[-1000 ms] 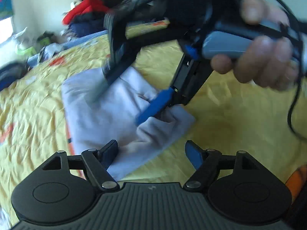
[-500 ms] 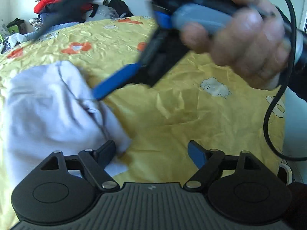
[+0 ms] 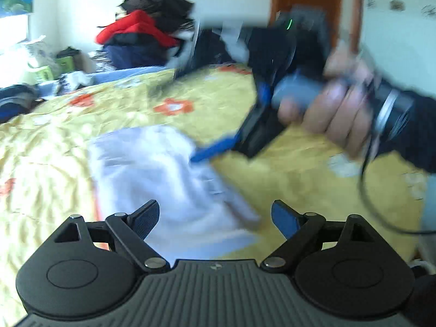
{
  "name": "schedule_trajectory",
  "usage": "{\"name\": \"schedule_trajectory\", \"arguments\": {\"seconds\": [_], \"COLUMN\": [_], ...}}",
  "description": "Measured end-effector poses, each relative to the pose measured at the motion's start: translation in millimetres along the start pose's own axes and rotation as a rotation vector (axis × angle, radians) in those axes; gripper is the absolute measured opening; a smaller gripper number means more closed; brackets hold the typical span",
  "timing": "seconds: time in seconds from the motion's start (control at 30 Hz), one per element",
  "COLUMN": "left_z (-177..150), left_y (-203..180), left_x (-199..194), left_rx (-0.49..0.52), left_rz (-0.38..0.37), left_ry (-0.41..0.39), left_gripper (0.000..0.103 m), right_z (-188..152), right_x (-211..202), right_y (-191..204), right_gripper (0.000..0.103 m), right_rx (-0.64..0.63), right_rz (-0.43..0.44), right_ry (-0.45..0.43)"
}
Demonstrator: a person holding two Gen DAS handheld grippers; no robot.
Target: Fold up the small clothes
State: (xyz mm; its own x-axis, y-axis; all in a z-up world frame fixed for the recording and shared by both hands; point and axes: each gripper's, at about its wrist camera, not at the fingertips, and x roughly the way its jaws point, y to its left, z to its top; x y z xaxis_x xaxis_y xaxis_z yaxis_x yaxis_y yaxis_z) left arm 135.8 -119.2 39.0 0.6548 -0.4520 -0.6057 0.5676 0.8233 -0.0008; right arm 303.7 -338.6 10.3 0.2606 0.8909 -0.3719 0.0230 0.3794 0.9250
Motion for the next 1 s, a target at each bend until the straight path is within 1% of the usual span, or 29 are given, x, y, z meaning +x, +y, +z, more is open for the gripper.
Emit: {"name": "schedule_trajectory", "arguments": {"seconds": [0.03,0.07,0.1,0.17,0.23,0.27,0.3,0.33,0.37,0.43,0.47,0.5,0.53,0.6,0.63,0.7,0.73,0.8,0.87,0.9,0.97,1.0], "left_z": [-2,-5,-9,-16,-20,-23,-25,-26,-28,-30,-29,-28,-27,-28,-26,-24,-22,-19,-18,-18,-19,-21], "left_y": [3,4,1,-10,-19,-20,-21,-21,-21,-25,-28,-32,-33,-41,-42,-31,-28,-22,-13,-8,0,3], "left_x": [7,13,19,19,15,16,18,23,28,33,37,40,45,50,50,44,39,23,7,3,4,8], "left_rx": [-0.010,-0.015,-0.007,0.044,0.078,0.076,0.069,0.064,0.056,0.043,0.042,0.045,0.060,0.103,0.104,0.079,0.062,0.032,0.011,0.004,-0.001,-0.005], "left_rz": [0.010,0.010,0.010,0.026,-0.003,-0.022,-0.030,-0.041,-0.049,-0.038,-0.046,-0.050,-0.043,-0.028,-0.026,-0.042,-0.039,-0.007,0.022,0.039,0.059,0.065], "left_ry": [0.025,0.050,0.073,0.068,0.065,0.069,0.073,0.082,0.084,0.063,0.061,0.056,0.045,0.041,0.044,0.045,0.039,-0.005,-0.045,-0.048,-0.026,-0.002], "left_gripper": [0.090,0.090,0.090,0.090,0.090,0.090,0.090,0.090,0.090,0.093,0.101,0.103,0.103,0.103,0.103,0.103,0.103,0.103,0.103,0.103,0.103,0.103], "right_z": [7,12,16,20,17,17,15,16,16,19,19,19,19,18,18,18,18,21,30,37,55,63], "right_x": [7,15,25,44,58,62,64,63,60,44,38,33,30,29,30,35,37,39,43,48,62,72], "right_y": [11,19,25,33,33,29,23,14,4,-12,-16,-18,-18,-18,-16,-8,-1,20,38,45,53,53], "right_gripper": [0.086,0.088,0.088,0.087,0.088,0.087,0.088,0.081,0.064,0.058,0.058,0.058,0.058,0.058,0.058,0.063,0.071,0.074,0.078,0.080,0.090,0.090], "right_rx": [-0.015,-0.022,-0.023,-0.034,-0.067,-0.084,-0.100,-0.109,-0.106,-0.040,-0.019,-0.016,-0.020,-0.025,-0.026,-0.044,-0.055,-0.119,-0.144,-0.137,-0.116,-0.094], "right_rz": [0.038,0.056,0.058,0.039,-0.017,-0.068,-0.139,-0.224,-0.244,-0.214,-0.207,-0.209,-0.218,-0.227,-0.236,-0.252,-0.252,-0.211,-0.123,-0.075,-0.001,0.016], "right_ry": [0.005,0.014,0.030,0.081,0.132,0.140,0.133,0.114,0.100,0.068,0.047,0.031,0.014,0.012,0.014,0.030,0.031,0.013,0.000,0.000,0.010,0.021]}}
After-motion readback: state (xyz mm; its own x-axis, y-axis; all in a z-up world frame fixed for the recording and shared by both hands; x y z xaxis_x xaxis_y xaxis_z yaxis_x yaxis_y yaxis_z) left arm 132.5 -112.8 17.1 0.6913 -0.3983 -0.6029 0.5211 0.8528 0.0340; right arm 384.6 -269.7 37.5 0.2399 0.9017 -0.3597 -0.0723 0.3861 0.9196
